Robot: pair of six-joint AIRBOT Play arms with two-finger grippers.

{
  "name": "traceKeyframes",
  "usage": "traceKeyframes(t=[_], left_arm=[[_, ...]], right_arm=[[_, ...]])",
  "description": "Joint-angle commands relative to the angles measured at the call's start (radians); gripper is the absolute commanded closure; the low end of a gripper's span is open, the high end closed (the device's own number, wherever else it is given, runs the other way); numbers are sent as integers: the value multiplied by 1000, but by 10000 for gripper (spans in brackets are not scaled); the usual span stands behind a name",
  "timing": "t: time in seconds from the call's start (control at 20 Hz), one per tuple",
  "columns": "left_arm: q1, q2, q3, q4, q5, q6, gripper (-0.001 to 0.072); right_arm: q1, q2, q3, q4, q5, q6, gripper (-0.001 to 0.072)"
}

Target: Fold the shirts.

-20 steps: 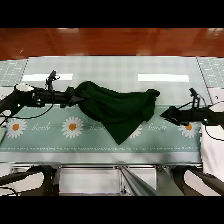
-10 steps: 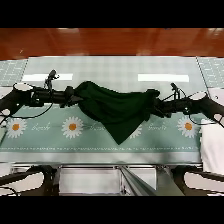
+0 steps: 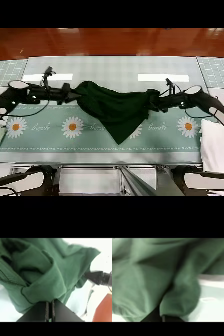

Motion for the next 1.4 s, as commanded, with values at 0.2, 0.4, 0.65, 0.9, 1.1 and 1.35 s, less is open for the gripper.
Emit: traceKeyframes(t=[0.2,0.4,0.65,0.9,1.1,1.35], left_arm=[[187,201,299,-208,-3,0,689],[245,331,502,-266,12,-2,689],[356,536,584,-246,-66,-29,689],[409,758,585,-150,-71,-64,689],[408,859,585,-146,-35,-64,689],[381,855,580,171,-76,-203,689]], right_arm=[[-43,217,509,-404,151,219,685],[-43,315,900,-414,224,235,685],[-43,521,1065,-457,301,236,685],[-43,732,1065,-570,449,251,685],[-43,871,1007,-649,569,304,685],[-43,1042,639,-661,662,367,685]])
